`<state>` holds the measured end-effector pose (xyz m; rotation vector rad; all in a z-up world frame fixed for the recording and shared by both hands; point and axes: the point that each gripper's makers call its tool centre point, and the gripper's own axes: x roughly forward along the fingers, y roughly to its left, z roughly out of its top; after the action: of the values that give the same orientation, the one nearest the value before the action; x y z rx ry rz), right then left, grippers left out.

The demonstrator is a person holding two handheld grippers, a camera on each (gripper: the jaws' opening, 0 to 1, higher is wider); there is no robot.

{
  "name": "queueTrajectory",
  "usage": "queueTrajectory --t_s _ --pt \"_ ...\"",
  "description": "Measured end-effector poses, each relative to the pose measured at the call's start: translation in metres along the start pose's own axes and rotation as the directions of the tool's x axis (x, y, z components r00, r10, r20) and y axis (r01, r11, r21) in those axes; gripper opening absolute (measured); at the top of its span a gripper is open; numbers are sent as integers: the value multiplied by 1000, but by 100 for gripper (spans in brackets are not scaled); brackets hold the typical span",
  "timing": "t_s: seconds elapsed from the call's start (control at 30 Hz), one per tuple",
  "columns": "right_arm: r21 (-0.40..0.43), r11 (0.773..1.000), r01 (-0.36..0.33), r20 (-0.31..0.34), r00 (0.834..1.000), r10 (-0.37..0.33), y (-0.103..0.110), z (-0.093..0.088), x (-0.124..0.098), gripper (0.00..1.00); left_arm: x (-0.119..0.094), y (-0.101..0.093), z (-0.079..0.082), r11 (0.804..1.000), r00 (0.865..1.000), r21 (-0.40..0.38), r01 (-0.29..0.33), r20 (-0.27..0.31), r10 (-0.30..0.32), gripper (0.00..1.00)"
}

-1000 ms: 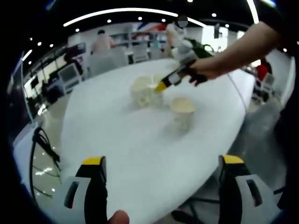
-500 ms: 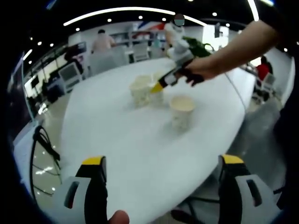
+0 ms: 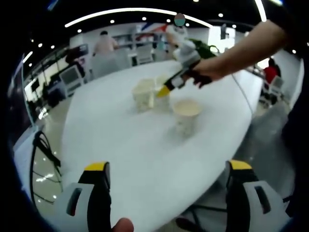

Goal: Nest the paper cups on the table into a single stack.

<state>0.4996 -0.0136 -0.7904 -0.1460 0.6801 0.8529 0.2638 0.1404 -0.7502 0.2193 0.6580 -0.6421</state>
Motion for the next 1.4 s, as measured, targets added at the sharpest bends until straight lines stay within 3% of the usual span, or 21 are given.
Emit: queueTrajectory --t_s 0.23,0.43,0.67,1.4 --pt "38 999 -8 6 1000 8 -2 3 -17 35 0 -1 8 1000 1000 18 8 13 -9 99" --pt "32 999 -22 30 999 21 4 9 -35 35 -1 -1 22 999 999 37 7 44 -8 99" --pt "20 1000 -1 62 998 0 6 17 -57 35 -1 -6 25 998 999 61 16 49 -19 99" --pt "122 993 -9 240 971 -21 29 55 -131 34 5 -21 39 995 995 89 50 87 -57 98"
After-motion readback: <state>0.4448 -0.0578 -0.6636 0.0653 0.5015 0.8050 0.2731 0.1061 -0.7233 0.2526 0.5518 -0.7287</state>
